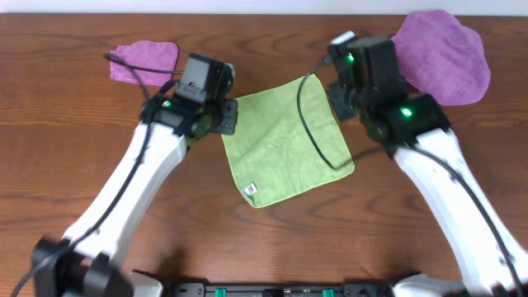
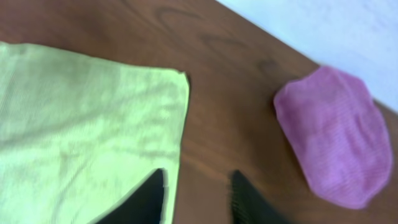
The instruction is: Fold the cloth
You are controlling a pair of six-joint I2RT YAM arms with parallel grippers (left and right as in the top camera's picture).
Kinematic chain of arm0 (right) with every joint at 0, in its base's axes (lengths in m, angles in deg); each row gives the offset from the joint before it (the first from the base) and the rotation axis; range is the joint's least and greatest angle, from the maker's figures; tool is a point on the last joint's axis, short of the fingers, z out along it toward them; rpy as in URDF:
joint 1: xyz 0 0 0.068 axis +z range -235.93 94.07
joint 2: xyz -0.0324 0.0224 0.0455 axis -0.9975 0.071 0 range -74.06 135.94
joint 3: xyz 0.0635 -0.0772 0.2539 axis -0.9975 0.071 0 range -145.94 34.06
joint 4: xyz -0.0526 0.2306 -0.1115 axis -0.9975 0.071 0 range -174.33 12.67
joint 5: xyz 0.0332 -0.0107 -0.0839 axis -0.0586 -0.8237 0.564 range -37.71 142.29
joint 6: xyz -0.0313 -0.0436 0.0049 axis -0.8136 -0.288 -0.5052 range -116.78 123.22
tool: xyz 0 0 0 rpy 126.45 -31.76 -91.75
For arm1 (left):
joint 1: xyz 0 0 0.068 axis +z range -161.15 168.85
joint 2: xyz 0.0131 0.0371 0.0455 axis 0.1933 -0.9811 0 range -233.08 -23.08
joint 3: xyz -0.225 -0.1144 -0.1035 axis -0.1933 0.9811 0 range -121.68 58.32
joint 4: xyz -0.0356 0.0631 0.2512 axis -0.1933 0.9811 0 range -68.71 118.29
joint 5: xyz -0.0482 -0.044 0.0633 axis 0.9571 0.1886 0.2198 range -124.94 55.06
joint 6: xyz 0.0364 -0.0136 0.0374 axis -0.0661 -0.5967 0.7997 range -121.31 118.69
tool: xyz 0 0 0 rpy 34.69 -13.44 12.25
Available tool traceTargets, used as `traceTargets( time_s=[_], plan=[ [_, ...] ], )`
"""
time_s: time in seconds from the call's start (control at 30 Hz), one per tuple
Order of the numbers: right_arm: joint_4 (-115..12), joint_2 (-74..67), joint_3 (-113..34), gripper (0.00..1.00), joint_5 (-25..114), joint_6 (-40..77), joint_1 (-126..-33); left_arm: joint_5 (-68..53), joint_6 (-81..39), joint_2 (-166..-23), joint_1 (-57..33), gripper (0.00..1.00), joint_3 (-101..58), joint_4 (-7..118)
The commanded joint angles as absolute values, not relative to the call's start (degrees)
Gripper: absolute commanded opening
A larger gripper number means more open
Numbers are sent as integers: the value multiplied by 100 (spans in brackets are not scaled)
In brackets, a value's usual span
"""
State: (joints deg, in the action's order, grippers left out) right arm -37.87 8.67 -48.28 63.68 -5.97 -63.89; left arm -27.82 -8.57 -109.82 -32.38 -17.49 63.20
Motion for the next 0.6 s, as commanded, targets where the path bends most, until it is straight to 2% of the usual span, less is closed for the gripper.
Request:
traceTargets(
  time_s=[0.0,0.07,0.1,0.37,0.47,0.57],
  plan=[
    [-3420,247,-4863,20,6430,-319,-6111,-2745,-873,-10322,-3419,6,-1561,6467],
    [-3110,-57,-4859,4,6537,-99,-5989,-2796,-958,-9911,-3542,6,-1336,6513],
    [-2952,-212,-4828,2,6561,0,-5934,-2791,-1019,-9664,-3614,6,-1167,6508],
    [-2489,-1970,-3388,1,7057,1141,-5045,-3027,-1557,-7572,-4305,6,492,6784],
    [-2825,-2780,-2265,1,7155,1821,-4443,-3552,-1937,-7070,-4899,6,992,6921],
    [-3422,-3139,-1349,1,7428,2234,-4092,-3687,-2274,-7048,-5343,6,1458,6515]
  ],
)
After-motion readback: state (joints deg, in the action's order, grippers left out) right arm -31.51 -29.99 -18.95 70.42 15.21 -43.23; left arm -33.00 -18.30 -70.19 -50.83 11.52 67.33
